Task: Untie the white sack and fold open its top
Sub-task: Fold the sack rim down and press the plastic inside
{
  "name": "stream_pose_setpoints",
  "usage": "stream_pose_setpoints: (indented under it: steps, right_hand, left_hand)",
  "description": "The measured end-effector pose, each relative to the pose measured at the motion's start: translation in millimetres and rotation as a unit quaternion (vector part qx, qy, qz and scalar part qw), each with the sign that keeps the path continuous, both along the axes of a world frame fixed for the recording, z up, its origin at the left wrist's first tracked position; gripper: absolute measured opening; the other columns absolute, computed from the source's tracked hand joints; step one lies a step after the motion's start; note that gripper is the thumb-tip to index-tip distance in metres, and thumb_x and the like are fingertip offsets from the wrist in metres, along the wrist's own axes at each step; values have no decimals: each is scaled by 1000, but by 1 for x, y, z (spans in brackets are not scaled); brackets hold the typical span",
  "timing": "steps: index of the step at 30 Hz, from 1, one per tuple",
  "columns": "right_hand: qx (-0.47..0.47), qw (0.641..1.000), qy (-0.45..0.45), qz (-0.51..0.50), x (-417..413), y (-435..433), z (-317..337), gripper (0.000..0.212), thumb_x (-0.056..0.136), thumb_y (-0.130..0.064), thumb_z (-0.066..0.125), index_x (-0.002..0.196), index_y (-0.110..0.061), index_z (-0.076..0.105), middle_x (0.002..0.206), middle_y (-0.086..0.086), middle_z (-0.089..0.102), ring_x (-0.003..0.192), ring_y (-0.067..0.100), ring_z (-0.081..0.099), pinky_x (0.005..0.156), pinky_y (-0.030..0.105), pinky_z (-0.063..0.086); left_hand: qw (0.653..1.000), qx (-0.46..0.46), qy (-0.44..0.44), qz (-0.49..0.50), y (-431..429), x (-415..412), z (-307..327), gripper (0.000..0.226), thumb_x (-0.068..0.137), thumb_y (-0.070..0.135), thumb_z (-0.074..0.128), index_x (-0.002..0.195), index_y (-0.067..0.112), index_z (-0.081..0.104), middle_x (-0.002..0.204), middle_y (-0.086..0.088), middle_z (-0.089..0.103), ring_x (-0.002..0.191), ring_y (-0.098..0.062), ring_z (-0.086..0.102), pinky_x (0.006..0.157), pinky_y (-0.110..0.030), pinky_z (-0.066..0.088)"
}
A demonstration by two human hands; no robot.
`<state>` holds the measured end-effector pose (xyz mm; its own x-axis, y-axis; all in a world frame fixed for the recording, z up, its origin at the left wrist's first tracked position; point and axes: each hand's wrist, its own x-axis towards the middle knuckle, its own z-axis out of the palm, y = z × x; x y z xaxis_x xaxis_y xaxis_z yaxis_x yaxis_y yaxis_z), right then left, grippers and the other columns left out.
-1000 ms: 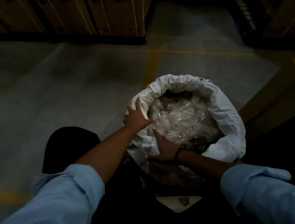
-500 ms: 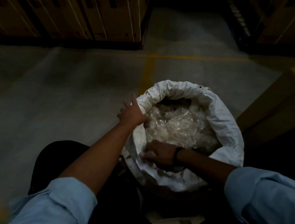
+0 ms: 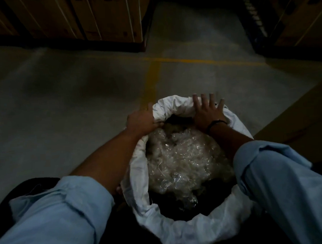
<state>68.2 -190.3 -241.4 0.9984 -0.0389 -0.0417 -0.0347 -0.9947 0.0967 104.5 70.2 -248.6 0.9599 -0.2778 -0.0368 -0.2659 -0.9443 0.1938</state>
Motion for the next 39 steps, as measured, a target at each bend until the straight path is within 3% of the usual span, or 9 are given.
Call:
stream_pose_setpoints:
  steps: [4, 9, 12, 15, 20, 24, 28, 33, 39]
  right_hand:
    - [-12, 1000, 12, 20, 21, -24, 2, 64, 94, -58, 37, 146, -24, 21, 140, 18, 43, 116, 40, 52, 99, 52, 35]
    - [-16, 999, 37, 9, 31, -10, 18, 63, 95, -53, 40, 147, -23, 20, 143, 19, 39, 122, 40, 47, 101, 51, 32]
    - [-7, 1000, -29, 4, 6, -8, 34, 78, 86, -50, 55, 147, -17, 20, 145, 19, 31, 126, 42, 37, 102, 52, 32]
    - [-25, 991, -81, 106, -41, -10, 41, 60, 82, -32, 60, 134, -12, 40, 131, 21, 43, 111, 40, 46, 92, 49, 44]
    - [88, 983, 149, 67, -120, -10, 25, 48, 83, -23, 63, 126, -9, 45, 138, 24, 34, 116, 40, 49, 97, 42, 46]
    - [57, 978, 173, -102, -146, -25, 7, 104, 59, -43, 83, 141, -20, 23, 151, 22, 13, 134, 47, 32, 109, 55, 35]
    - [1, 972, 204, -117, -170, -61, 21, 117, 57, -54, 81, 147, -25, 12, 154, 16, 5, 142, 44, 12, 116, 58, 14]
    - [-28, 958, 276, -68, -174, -59, 38, 123, 59, -61, 79, 151, -21, 8, 157, 20, 3, 145, 43, 4, 116, 56, 11]
    - [82, 930, 335, 128, -195, 24, 53, 70, 75, -66, 65, 125, -20, 53, 131, 8, 55, 120, 28, 52, 98, 35, 42]
  left_hand:
    - [996, 52, -43, -51, 37, 33, 18, 74, 78, 73, 56, 135, 28, 40, 114, -11, 69, 101, -38, 68, 82, -44, 54]
    - [999, 35, 5, -29, 39, 43, 36, 82, 71, 75, 66, 133, 28, 38, 120, -12, 66, 107, -38, 66, 86, -43, 52]
    - [984, 104, -127, -69, 27, 22, 34, 103, 69, 63, 74, 152, 24, 28, 139, -16, 46, 118, -39, 52, 94, -49, 46]
    - [946, 89, -225, -213, 7, -17, 38, 87, 72, 44, 72, 149, 23, 37, 145, -14, 42, 124, -37, 46, 98, -49, 44]
    - [937, 127, 116, -303, -32, -83, 49, 40, 88, 52, 63, 122, 31, 61, 112, 5, 69, 100, -18, 66, 81, -31, 51]
    - [863, 181, 376, -285, -7, -103, 37, 51, 93, 55, 59, 135, 25, 57, 128, 3, 64, 114, -16, 61, 91, -23, 42]
    - [878, 148, 392, -230, 23, -103, 57, 41, 97, 57, 50, 111, 25, 73, 104, -2, 76, 85, -7, 65, 83, -21, 44]
    - [889, 157, 361, -234, 26, -121, 65, 50, 94, 64, 48, 105, 23, 75, 87, 8, 71, 87, -10, 66, 83, -22, 45]
    - [891, 84, 341, -289, -27, -170, 66, 53, 98, 64, 38, 110, 24, 71, 101, 7, 72, 89, -8, 62, 85, -26, 45]
